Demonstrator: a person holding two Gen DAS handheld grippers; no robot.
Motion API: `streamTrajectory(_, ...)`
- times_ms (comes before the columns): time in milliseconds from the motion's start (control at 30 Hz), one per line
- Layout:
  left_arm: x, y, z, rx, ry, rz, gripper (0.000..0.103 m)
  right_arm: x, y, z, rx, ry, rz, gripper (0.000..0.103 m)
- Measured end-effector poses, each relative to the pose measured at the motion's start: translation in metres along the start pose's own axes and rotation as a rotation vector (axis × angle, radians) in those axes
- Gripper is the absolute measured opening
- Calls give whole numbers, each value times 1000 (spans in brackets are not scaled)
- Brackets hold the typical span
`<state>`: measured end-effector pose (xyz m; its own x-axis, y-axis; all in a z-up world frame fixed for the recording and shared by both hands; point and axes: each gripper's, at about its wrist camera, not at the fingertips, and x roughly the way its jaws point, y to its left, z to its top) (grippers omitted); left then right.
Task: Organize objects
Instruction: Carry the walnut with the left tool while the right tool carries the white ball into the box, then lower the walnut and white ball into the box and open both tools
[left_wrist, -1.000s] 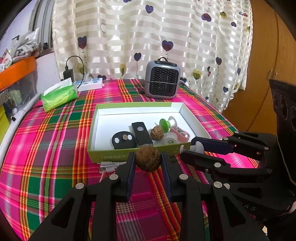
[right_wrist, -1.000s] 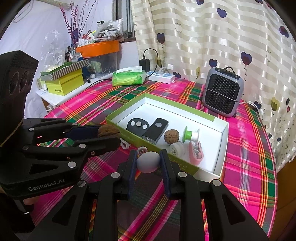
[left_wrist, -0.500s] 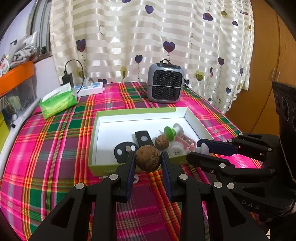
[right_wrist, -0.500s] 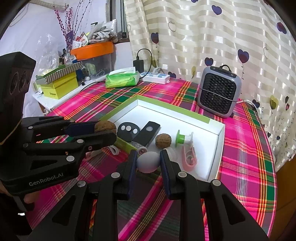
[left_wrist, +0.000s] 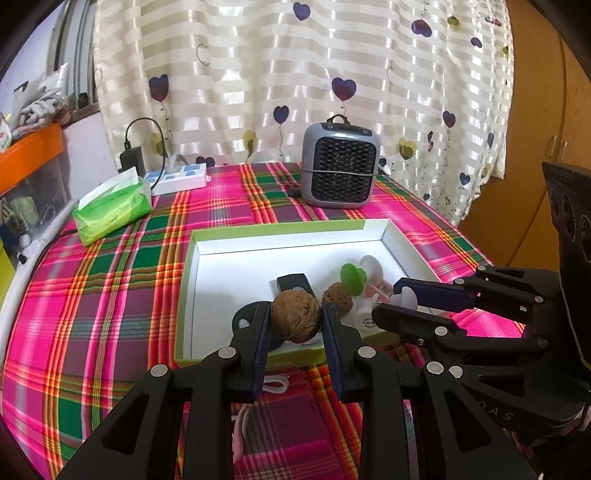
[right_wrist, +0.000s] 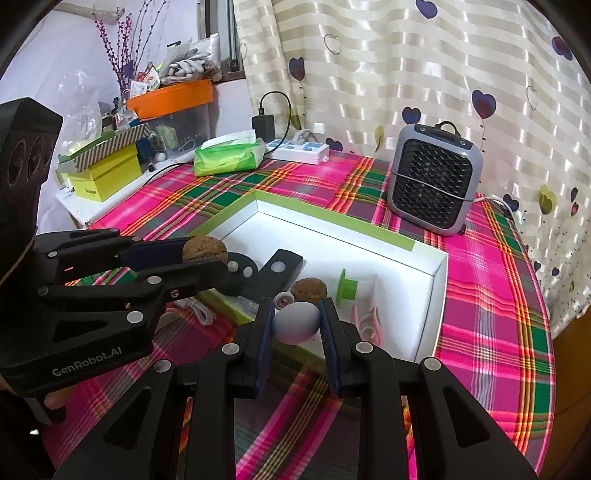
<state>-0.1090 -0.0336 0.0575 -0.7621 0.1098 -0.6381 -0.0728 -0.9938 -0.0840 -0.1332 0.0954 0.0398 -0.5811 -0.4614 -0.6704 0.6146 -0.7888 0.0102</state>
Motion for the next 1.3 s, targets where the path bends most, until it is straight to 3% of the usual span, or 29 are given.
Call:
streamTrajectory(567,26,9,-3,-3,50,10,25,29,-3,1,10,48,9,26)
streamTrajectory(1300,35,10,-5,-10,87,3,26,32,4,2,-29,45,-1,29)
